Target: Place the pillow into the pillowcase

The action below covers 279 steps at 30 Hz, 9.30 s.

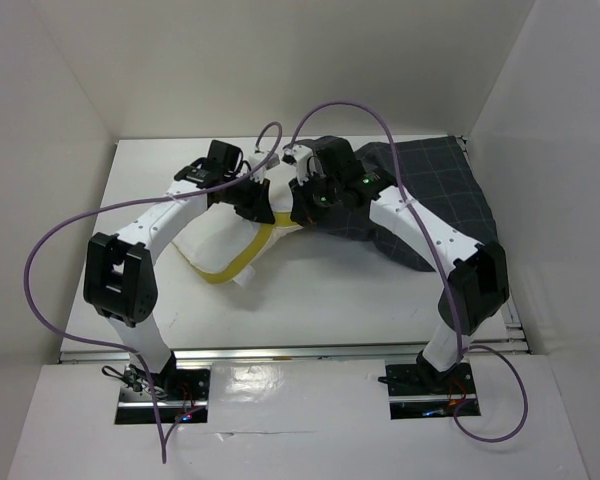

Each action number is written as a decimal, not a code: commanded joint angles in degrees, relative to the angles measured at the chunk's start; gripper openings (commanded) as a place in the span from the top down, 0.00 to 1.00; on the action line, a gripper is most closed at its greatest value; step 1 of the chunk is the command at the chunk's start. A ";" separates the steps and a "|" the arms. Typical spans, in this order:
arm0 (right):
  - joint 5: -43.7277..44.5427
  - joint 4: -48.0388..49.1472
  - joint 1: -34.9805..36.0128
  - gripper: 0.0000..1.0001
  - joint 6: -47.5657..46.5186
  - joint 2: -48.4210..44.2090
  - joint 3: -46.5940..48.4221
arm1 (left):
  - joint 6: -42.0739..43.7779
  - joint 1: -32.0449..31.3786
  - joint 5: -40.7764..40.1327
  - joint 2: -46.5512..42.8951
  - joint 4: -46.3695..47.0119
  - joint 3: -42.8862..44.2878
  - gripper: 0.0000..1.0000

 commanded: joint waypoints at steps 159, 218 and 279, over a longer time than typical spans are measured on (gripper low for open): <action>9.00 0.75 -2.00 0.22 5.16 7.26 13.13 | 38.84 25.33 12.47 18.22 -33.20 19.48 1.00; 2.17 2.52 -8.96 1.00 3.84 10.17 24.03 | 31.72 -3.41 -20.58 -23.01 -4.80 5.60 1.00; -10.68 6.20 -18.70 0.23 17.92 11.14 31.86 | 6.59 1.77 -37.28 -15.30 18.68 -3.20 0.60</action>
